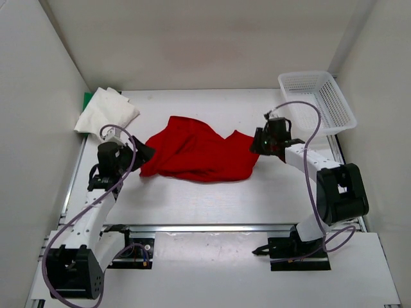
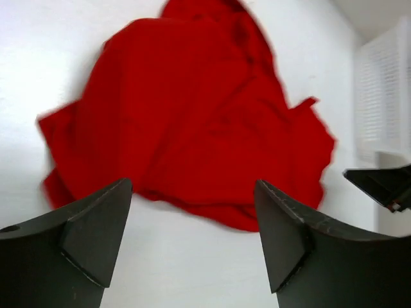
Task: Fold and stack the t-shirts
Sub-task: Flatten out the tshirt
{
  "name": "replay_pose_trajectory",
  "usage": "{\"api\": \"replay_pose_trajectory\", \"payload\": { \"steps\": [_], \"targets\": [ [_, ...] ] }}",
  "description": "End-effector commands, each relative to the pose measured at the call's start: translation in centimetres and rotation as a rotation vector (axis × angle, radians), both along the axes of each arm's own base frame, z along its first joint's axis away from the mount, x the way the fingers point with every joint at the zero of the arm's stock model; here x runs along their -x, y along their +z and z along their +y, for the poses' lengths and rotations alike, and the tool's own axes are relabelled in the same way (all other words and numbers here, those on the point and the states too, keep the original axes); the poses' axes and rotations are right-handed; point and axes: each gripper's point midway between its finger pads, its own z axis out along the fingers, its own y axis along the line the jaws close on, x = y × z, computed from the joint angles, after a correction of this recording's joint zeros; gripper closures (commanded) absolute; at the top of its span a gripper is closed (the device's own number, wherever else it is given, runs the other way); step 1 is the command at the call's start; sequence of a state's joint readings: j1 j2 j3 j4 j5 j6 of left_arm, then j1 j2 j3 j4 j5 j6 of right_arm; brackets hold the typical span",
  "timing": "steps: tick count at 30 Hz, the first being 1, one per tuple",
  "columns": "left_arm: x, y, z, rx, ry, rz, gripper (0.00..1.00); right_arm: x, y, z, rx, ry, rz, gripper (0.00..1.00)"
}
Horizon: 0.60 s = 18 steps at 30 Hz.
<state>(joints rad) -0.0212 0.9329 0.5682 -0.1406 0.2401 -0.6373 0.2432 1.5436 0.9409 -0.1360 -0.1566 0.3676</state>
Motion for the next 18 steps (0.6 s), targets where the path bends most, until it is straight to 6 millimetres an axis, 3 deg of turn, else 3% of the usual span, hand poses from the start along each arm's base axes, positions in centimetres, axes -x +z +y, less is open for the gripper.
{"api": "replay_pose_trajectory", "payload": {
  "steps": [1, 3, 5, 9, 10, 11, 13, 18],
  "targets": [
    [-0.5, 2.3, 1.8, -0.071, 0.083, -0.075, 0.11, -3.4, 3.7, -2.8, -0.01, -0.162, -0.163, 0.68],
    [-1.4, 4.1, 1.1, -0.076, 0.082, -0.123, 0.29, -3.1, 1.5, -3.9, 0.003, -0.194, -0.113, 0.62],
    [-2.4, 5.6, -0.7, -0.093, 0.073, -0.175, 0.35, -3.5, 0.1, -4.6, -0.019, -0.229, -0.096, 0.56],
    [-5.9, 6.8, -4.5, -0.106, -0.014, -0.172, 0.35, -4.6, -1.7, -6.2, -0.015, -0.269, -0.065, 0.53],
    [-7.0, 8.0, -5.2, -0.104, -0.031, -0.188, 0.32, -4.6, -2.5, -6.3, -0.016, -0.272, -0.044, 0.52],
    [-8.0, 5.7, -6.0, -0.143, -0.05, -0.124, 0.3, -4.8, -2.8, -6.4, -0.014, -0.273, -0.04, 0.53],
    [-11.2, 3.3, -6.8, -0.194, -0.06, -0.045, 0.26, -4.9, -3.3, -6.3, -0.019, -0.276, -0.033, 0.52],
    [-18.8, 2.1, -7.4, -0.342, -0.031, -0.021, 0.16, -5.4, -3.8, -6.3, -0.024, -0.268, -0.015, 0.52]
  ]
}}
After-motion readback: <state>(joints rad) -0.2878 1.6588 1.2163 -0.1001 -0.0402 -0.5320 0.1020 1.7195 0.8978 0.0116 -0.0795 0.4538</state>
